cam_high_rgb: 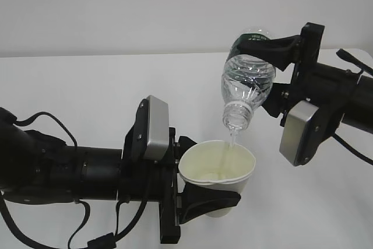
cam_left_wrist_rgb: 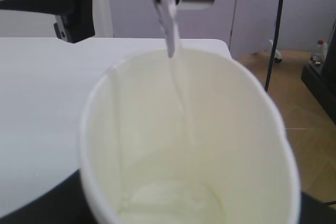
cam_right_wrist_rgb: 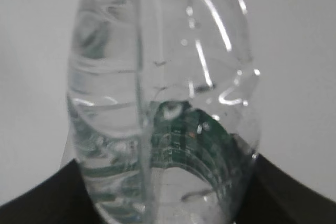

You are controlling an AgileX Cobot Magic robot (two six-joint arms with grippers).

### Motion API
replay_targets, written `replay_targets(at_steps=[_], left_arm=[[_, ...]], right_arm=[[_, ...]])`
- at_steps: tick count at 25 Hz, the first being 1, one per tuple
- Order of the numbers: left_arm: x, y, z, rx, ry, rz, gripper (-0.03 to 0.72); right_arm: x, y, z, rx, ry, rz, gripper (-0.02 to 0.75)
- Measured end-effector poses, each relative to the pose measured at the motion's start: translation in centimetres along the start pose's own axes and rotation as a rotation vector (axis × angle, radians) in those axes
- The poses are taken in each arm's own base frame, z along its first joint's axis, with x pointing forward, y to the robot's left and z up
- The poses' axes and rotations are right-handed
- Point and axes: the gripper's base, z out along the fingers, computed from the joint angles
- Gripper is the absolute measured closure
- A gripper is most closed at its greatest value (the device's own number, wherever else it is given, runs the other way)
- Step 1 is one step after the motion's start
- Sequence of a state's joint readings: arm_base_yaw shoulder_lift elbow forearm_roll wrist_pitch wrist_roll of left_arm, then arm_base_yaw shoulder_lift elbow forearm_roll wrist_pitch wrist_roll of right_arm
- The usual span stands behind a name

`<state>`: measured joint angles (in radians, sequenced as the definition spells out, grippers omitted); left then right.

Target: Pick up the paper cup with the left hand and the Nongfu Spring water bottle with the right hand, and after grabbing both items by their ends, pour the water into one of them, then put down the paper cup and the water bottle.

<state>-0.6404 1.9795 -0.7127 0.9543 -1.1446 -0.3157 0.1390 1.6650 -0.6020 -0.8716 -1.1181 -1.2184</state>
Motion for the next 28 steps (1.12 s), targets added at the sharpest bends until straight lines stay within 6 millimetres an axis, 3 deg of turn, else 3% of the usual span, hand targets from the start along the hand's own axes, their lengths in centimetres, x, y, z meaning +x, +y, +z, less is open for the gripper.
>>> replay_targets(at_steps=[28], left_arm=[[0.06, -0.11, 0.0, 0.012, 0.006, 0.006, 0.279]], right_arm=[[-0.07, -0.03, 0.04, 0.003, -0.003, -0.004, 0.265]])
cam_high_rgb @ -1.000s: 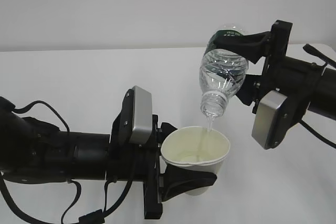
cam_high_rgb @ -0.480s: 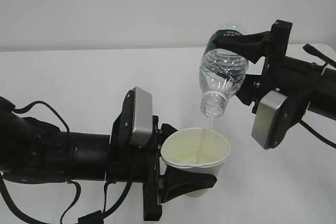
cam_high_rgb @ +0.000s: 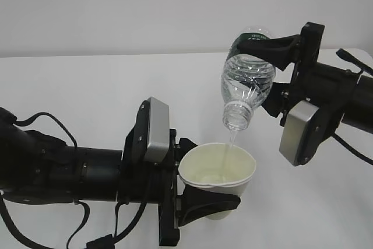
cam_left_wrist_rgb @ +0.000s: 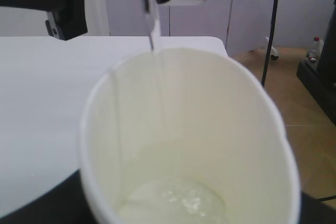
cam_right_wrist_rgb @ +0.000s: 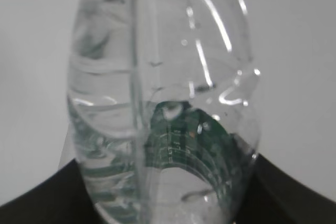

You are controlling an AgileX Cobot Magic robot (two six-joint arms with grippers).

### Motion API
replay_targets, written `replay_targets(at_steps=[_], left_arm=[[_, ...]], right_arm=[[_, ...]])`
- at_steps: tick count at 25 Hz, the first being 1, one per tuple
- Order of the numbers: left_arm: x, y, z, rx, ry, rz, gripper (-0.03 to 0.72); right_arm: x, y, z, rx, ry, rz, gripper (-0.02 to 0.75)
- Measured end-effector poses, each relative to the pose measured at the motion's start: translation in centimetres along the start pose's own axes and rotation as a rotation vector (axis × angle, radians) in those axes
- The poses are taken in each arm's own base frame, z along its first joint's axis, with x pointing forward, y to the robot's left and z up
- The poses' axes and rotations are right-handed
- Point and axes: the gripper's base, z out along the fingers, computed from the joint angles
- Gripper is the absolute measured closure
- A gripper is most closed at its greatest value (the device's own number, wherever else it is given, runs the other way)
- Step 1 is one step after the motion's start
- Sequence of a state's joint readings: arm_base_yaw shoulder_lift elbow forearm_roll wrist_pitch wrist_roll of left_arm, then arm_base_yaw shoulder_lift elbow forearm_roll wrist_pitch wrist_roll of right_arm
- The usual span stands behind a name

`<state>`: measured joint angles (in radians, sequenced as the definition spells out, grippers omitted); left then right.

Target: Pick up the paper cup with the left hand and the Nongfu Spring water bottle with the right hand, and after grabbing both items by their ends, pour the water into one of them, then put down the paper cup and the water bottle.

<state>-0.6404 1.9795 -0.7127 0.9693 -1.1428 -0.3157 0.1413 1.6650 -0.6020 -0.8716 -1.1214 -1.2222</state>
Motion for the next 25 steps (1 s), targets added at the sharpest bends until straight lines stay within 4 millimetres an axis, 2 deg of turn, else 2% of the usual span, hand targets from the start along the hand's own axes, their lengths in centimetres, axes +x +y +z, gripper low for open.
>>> replay_targets(at_steps=[25], left_arm=[[0.09, 0.0, 0.01, 0.001, 0.005, 0.0, 0.279]], right_arm=[[0.0, -0.01, 0.0, 0.001, 0.0, -0.024, 0.265]])
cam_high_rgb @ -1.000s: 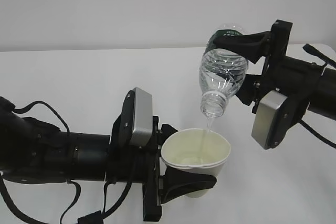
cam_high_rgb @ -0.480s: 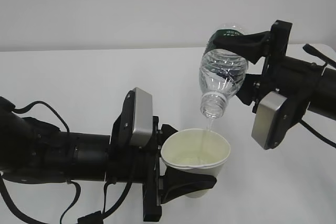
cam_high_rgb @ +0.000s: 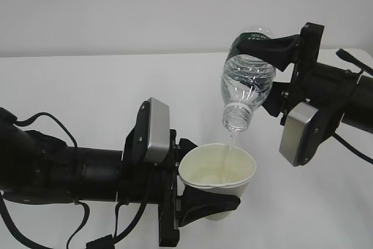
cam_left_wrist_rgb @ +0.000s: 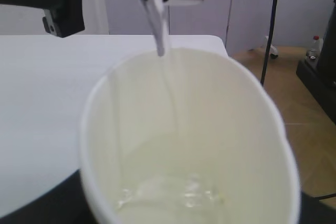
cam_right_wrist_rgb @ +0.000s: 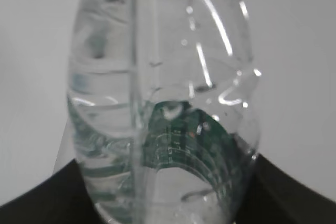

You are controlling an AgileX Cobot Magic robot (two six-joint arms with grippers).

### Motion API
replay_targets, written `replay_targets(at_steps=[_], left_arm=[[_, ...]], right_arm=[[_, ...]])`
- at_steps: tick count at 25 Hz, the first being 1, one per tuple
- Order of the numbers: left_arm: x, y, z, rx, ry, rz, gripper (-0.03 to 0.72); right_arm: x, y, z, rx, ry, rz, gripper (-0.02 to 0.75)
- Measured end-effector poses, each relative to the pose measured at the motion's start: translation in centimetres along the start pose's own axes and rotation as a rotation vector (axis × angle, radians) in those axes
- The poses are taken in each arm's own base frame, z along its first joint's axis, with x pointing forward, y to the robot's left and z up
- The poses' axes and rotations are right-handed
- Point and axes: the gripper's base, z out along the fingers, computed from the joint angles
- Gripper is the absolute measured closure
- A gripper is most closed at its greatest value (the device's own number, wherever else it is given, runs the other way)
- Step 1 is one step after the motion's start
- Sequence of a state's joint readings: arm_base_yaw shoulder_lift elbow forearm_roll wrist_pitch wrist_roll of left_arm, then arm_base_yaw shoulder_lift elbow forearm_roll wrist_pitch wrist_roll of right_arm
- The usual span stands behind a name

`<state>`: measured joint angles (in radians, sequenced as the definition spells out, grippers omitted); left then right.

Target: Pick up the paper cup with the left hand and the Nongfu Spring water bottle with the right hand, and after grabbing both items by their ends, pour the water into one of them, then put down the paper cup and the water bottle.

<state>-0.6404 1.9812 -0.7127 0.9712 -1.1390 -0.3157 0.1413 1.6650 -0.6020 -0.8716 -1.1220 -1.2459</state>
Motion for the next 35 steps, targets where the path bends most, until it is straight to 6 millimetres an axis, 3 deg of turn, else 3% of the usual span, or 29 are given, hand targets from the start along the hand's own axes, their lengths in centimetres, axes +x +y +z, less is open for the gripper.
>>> replay_targets(at_steps=[35], left_arm=[[0.08, -0.01, 0.01, 0.002, 0.002, -0.001, 0.279]], right_arm=[[0.0, -0.01, 0.0, 0.002, -0.001, -0.014, 0.265]])
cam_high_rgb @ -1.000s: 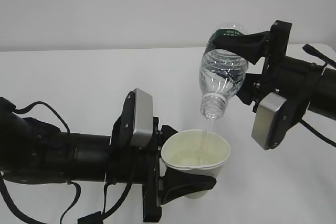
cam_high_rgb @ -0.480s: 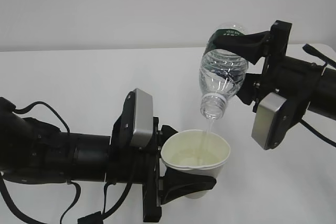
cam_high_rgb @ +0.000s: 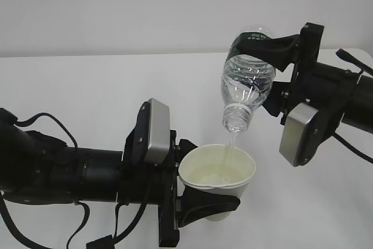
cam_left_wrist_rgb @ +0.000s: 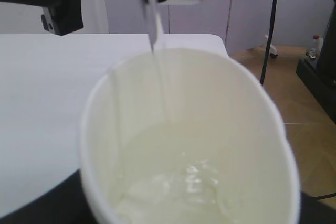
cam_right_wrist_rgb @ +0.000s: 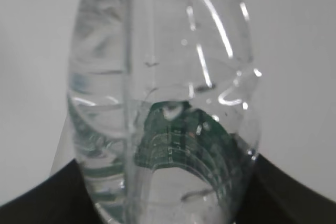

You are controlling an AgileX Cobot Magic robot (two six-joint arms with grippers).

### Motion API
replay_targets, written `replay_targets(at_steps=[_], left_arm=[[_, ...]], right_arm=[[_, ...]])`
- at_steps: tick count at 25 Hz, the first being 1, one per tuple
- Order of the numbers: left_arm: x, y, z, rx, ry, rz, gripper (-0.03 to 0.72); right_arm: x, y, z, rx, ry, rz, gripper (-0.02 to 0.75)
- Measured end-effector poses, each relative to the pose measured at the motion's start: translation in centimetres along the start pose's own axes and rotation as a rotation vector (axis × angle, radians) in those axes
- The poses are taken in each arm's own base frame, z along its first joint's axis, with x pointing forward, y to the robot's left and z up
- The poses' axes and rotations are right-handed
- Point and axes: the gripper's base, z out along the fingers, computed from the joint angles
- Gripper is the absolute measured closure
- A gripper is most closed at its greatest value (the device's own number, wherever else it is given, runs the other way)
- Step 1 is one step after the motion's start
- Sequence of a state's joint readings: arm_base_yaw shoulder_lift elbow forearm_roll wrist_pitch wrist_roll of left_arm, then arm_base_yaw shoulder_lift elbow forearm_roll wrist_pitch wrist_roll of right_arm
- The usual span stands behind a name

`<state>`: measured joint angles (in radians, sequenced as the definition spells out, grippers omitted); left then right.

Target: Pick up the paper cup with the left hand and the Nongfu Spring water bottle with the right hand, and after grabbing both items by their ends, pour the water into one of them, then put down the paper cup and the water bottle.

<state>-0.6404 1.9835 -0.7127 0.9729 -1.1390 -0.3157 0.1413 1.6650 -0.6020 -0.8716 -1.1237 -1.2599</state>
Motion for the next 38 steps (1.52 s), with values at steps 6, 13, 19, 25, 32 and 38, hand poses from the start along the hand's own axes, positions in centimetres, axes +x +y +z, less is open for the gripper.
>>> replay_targets(at_steps=[6, 13, 19, 25, 32, 38], left_arm=[[0.0, 0.0, 0.0, 0.0, 0.0, 0.0, 0.279], [0.0, 0.0, 0.0, 0.0, 0.0, 0.0, 0.279], [0.0, 0.0, 0.0, 0.0, 0.0, 0.0, 0.279], [0.0, 0.0, 0.0, 0.0, 0.0, 0.0, 0.279], [0.0, 0.0, 0.0, 0.0, 0.0, 0.0, 0.279], [0.0, 0.0, 0.0, 0.0, 0.0, 0.0, 0.279]], right_arm=[[0.0, 0.0, 0.0, 0.0, 0.0, 0.0, 0.265], [0.0, 0.0, 0.0, 0.0, 0.0, 0.0, 0.265], [0.0, 0.0, 0.0, 0.0, 0.0, -0.002, 0.265], [0.0, 0.0, 0.0, 0.0, 0.0, -0.013, 0.265], [0.0, 0.0, 0.0, 0.0, 0.0, -0.016, 0.265], [0.0, 0.0, 0.0, 0.0, 0.0, -0.017, 0.265]])
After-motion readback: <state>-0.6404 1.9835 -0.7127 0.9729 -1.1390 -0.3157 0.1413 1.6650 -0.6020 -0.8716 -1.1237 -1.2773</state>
